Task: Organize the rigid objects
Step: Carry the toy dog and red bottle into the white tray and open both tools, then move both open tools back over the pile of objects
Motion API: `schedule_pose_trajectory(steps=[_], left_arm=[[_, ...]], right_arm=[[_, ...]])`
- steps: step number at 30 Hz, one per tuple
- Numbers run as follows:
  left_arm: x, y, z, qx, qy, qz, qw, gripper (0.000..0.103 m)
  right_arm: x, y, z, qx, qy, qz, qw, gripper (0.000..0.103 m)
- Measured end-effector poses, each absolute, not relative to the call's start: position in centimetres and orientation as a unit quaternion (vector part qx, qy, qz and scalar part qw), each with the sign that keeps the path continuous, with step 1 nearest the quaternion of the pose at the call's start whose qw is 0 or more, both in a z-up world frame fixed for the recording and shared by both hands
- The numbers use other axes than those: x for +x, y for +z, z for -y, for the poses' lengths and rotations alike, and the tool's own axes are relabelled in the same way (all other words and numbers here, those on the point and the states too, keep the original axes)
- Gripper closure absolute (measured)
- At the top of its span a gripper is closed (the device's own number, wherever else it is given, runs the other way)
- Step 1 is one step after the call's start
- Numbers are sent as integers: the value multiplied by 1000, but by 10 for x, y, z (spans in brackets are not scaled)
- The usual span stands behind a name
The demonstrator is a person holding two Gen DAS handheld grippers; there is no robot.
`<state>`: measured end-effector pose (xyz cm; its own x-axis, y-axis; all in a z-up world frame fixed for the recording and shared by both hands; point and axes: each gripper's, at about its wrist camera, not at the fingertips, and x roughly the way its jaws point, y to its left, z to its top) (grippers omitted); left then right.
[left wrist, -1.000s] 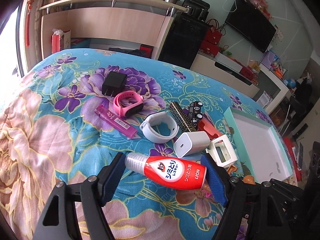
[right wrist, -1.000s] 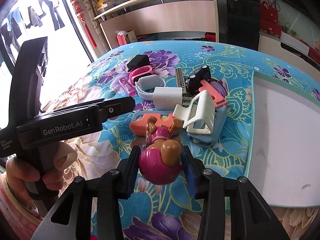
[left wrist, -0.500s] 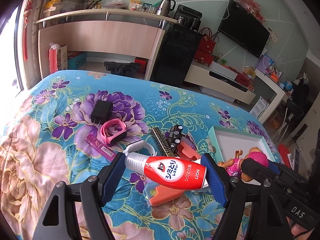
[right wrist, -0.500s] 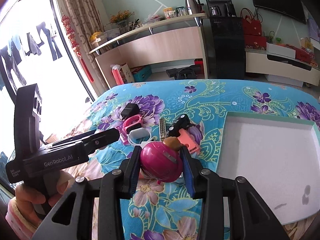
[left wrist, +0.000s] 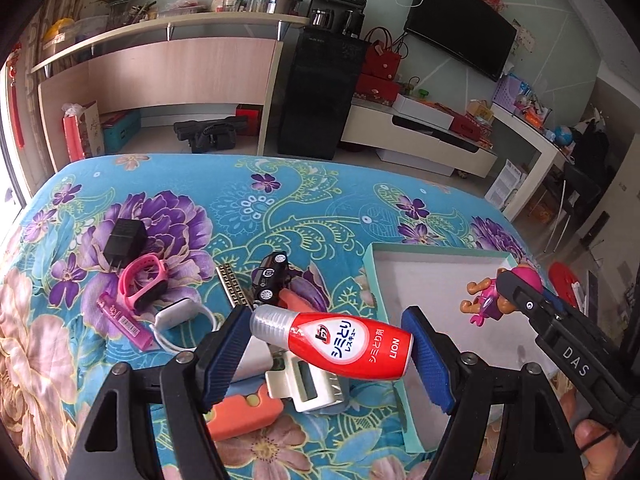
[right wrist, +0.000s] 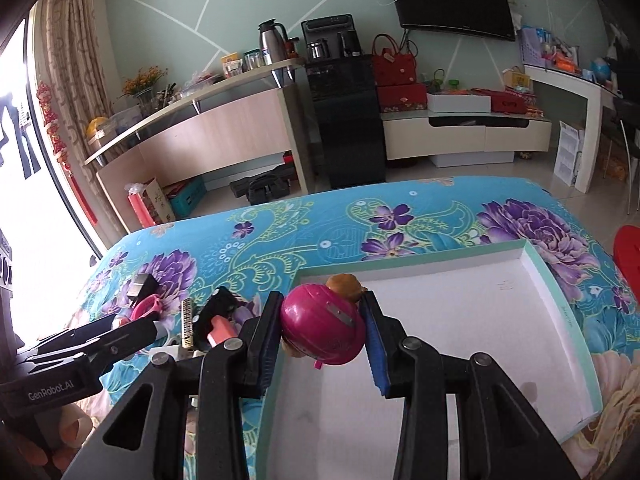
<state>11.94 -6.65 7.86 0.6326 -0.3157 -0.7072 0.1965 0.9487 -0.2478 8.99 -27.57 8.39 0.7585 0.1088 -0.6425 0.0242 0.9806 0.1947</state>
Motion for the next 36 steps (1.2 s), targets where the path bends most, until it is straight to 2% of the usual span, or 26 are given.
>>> schedule_pose_trajectory(steps=[15,24,27,30,33,34,36], left_arm=[[148,67,180,-27,-187,-431,882,24],[158,49,188,-36,-156,-449,879,23],[156,49,181,-35,-135,-446,884,22],[154,52,169,-41,-100,-439,892,13],[151,57,153,-49,-71,-429,899,11],[149,59,147,-50,-57,-425,902,10],[146,62,134,-50,-24,-415,908,0]], right_arm=[[90,60,339,76,-87,-363,925,63],[93,51,341,83,-73,-375,920,62],[94,51,337,70,-75,-378,920,54],[95,50,335,72,-65,-383,919,42],[95,51,329,65,-55,-381,921,40],[95,52,328,63,-52,-380,921,33],[95,54,324,66,-40,-376,924,25]])
